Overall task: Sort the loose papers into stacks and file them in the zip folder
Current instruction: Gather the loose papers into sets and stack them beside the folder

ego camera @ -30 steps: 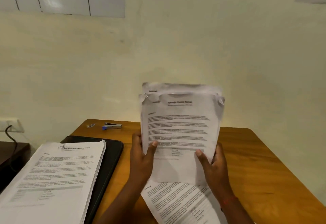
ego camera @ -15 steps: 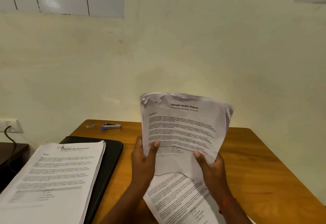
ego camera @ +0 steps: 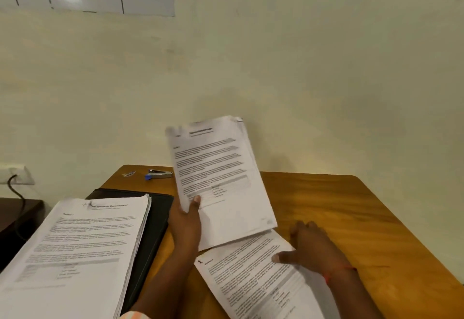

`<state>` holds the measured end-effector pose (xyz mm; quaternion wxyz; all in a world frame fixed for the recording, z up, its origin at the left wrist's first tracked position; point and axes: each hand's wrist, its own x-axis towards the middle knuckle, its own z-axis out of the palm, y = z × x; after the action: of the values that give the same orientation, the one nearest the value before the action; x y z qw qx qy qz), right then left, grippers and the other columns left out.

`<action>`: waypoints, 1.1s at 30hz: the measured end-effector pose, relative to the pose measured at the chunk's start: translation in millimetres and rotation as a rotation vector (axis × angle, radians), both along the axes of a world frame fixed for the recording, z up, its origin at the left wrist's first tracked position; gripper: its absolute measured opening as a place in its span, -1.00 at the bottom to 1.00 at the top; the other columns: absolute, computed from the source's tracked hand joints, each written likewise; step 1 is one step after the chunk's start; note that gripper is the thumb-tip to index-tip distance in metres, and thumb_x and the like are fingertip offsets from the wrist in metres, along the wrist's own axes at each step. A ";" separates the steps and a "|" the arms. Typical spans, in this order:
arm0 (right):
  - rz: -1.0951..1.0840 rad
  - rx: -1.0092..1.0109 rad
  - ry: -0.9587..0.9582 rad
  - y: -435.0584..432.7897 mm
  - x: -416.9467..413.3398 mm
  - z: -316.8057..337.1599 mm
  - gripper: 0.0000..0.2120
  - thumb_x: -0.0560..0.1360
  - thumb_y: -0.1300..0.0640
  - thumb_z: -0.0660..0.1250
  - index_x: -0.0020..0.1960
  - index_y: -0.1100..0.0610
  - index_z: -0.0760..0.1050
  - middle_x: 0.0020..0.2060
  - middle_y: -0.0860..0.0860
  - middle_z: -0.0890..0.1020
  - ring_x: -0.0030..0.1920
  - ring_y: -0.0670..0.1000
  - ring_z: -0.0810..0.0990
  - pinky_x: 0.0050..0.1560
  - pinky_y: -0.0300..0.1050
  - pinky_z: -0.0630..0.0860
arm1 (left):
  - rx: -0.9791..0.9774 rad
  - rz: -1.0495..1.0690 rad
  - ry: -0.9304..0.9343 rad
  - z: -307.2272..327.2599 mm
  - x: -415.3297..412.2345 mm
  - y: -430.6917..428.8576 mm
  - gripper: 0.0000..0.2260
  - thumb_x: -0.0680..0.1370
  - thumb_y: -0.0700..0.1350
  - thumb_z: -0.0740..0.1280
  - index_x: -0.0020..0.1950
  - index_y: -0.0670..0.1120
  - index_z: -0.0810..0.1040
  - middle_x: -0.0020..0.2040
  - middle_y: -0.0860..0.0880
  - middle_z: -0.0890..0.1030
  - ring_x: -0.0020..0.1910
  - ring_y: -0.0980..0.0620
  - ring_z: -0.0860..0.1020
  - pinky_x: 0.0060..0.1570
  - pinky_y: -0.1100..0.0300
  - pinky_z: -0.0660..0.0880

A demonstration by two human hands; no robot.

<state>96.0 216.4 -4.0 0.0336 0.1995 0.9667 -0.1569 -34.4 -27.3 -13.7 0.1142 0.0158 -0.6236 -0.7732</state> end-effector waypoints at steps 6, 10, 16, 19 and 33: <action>-0.020 -0.134 -0.060 -9.5 -2.2 -2.2 -0.40 0.25 -0.26 0.60 0.11 0.03 0.48 0.02 -0.07 0.63 -0.01 -0.06 0.60 0.01 -0.13 0.58 | 0.163 0.046 -0.125 -5.7 -11.4 -7.4 -0.60 0.62 -0.17 0.39 0.46 -0.07 0.47 0.26 -0.02 0.60 0.22 -0.03 0.56 0.26 -0.02 0.50; -0.006 -0.174 -0.049 -9.1 -2.5 -2.7 -0.66 0.42 -0.12 0.54 0.03 0.08 0.57 -0.03 -0.04 0.67 -0.07 -0.06 0.63 -0.16 -0.23 0.50 | 0.177 0.021 -0.125 -4.9 -10.9 -8.2 -0.63 0.62 -0.18 0.39 0.43 -0.07 0.50 0.22 -0.04 0.64 0.17 0.00 0.61 0.22 0.00 0.54; -0.368 -0.603 0.700 5.1 -6.7 -2.0 -0.74 0.58 0.17 0.39 0.25 0.16 0.50 0.08 0.07 0.66 0.00 0.06 0.65 -0.23 -0.22 0.48 | 0.144 -0.107 -0.129 -1.3 -8.2 -7.1 -0.67 0.61 -0.15 0.40 0.38 -0.05 0.52 0.16 -0.02 0.66 0.13 -0.01 0.63 0.15 -0.02 0.58; -0.517 -0.703 0.940 12.1 -3.7 4.5 -0.80 0.62 0.20 0.33 0.23 0.17 0.44 0.03 0.07 0.63 -0.06 0.03 0.64 -0.27 -0.19 0.51 | 0.104 -0.281 -0.179 3.1 -3.6 -2.5 -0.69 0.59 -0.10 0.43 0.33 -0.05 0.54 0.13 -0.04 0.70 0.09 -0.08 0.68 0.12 -0.10 0.61; -0.227 -1.176 0.880 -11.9 -5.5 -1.8 -0.71 0.56 0.06 0.44 0.26 0.00 0.53 0.03 0.10 0.71 0.04 0.16 0.71 0.01 0.25 0.66 | -0.221 -0.668 -0.173 7.7 18.8 5.1 -0.81 0.59 -0.13 0.41 0.21 -0.02 0.57 0.06 0.01 0.72 -0.06 0.03 0.72 -0.22 0.22 0.63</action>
<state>90.6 204.5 -5.8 -0.2717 0.1659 0.6206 -0.7166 -15.6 -22.2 -6.0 -0.1969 -0.1360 -0.6815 -0.6916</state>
